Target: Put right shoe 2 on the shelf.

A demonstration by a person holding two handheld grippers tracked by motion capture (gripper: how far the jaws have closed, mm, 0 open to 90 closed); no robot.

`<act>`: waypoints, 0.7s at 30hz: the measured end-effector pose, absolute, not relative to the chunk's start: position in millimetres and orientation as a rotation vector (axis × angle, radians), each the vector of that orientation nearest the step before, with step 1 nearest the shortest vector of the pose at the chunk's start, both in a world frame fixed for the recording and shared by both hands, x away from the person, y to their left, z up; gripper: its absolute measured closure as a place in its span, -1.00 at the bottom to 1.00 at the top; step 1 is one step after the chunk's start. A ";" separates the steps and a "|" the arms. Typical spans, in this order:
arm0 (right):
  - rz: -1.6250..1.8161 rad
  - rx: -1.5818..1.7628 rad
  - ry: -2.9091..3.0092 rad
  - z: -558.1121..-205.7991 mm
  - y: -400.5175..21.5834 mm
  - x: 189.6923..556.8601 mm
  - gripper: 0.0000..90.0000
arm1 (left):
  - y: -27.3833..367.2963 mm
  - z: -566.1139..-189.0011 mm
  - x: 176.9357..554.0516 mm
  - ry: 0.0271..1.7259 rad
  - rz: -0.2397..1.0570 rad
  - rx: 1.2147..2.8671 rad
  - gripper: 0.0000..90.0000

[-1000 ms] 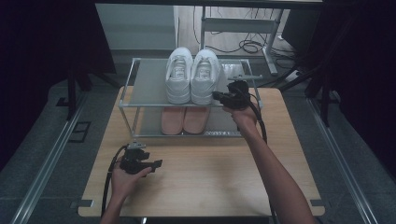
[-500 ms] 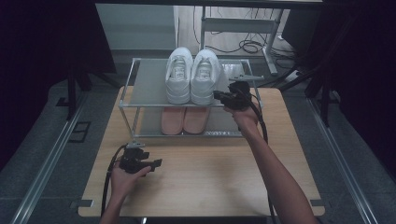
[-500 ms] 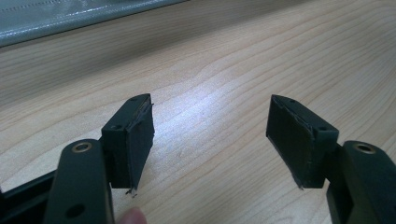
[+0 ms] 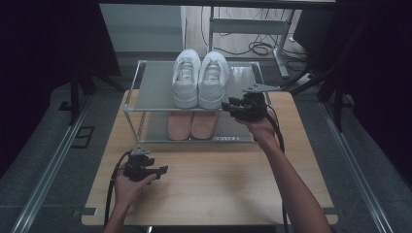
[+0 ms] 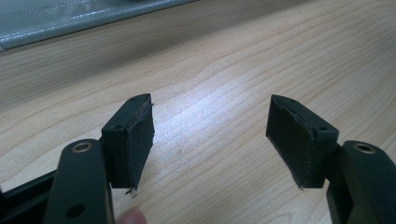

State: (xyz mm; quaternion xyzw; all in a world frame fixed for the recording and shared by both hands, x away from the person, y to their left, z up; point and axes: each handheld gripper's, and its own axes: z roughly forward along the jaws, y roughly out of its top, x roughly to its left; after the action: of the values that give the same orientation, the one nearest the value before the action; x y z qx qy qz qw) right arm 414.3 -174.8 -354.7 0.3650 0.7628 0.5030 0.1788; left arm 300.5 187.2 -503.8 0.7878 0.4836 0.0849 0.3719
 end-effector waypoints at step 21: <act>1.499 1.039 2.049 -396.2 -259.0 346.6 0.12 | 178.0 -509.4 300.0 1.231 0.193 2.047 -0.28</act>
State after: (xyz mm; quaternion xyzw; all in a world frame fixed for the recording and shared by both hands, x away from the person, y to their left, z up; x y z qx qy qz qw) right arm 346.6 -259.0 -396.2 0.3714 0.7322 0.5357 0.1976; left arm 300.0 178.0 -509.4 0.7955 0.4785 0.0751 0.3640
